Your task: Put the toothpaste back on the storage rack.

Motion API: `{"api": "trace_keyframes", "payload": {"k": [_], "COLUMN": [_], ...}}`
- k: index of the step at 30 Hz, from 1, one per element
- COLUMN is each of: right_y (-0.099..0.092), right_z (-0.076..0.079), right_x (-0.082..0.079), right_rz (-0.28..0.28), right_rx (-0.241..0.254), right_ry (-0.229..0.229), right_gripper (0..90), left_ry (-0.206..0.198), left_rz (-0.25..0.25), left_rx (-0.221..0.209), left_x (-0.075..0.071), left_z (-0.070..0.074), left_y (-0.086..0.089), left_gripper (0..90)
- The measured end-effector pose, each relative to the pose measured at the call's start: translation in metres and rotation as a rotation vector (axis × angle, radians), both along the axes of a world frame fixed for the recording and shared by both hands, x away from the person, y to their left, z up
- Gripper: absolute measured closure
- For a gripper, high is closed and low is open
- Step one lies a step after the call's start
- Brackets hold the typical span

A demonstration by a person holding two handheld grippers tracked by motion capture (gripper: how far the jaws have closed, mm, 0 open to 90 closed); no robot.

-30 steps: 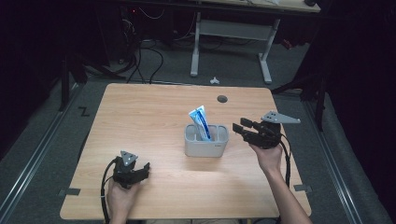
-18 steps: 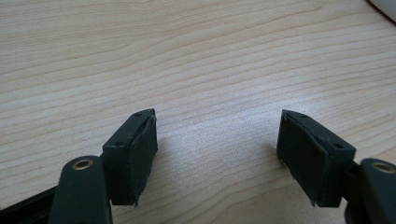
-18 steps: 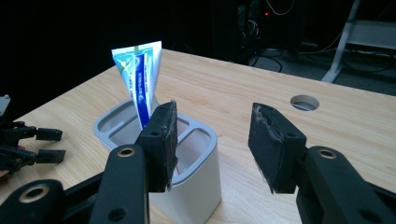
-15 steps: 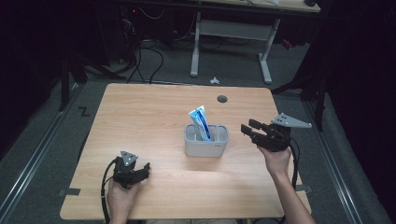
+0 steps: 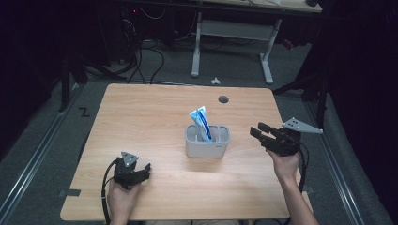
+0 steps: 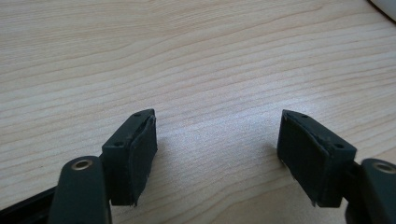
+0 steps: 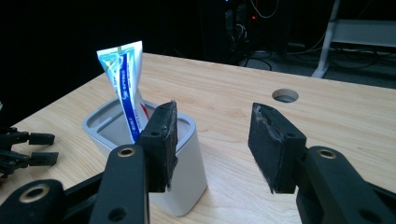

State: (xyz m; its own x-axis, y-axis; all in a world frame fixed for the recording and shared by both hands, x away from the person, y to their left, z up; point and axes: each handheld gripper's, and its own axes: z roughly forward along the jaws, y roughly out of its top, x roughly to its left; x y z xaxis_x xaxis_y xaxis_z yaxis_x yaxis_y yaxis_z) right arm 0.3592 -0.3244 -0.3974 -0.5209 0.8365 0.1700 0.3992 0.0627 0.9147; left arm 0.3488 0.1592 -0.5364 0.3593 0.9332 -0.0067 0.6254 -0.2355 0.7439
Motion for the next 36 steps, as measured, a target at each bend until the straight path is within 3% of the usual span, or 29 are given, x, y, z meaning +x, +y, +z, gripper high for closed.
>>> {"api": "trace_keyframes", "payload": {"k": [15,36], "right_y": [-0.021,-0.033], "right_z": [-0.011,-0.035], "right_x": [-0.011,-0.019], "right_rz": [-0.052,-0.083], "right_rx": [0.023,0.033], "right_ry": [0.019,0.057], "right_gripper": [52.2,52.4], "left_ry": [0.000,0.000], "left_rz": [-0.001,-0.001], "left_rx": [-0.001,-0.001], "left_x": [0.000,0.000], "left_z": [0.000,0.000], "left_y": [0.000,0.000], "left_gripper": [29.0,29.0]}}
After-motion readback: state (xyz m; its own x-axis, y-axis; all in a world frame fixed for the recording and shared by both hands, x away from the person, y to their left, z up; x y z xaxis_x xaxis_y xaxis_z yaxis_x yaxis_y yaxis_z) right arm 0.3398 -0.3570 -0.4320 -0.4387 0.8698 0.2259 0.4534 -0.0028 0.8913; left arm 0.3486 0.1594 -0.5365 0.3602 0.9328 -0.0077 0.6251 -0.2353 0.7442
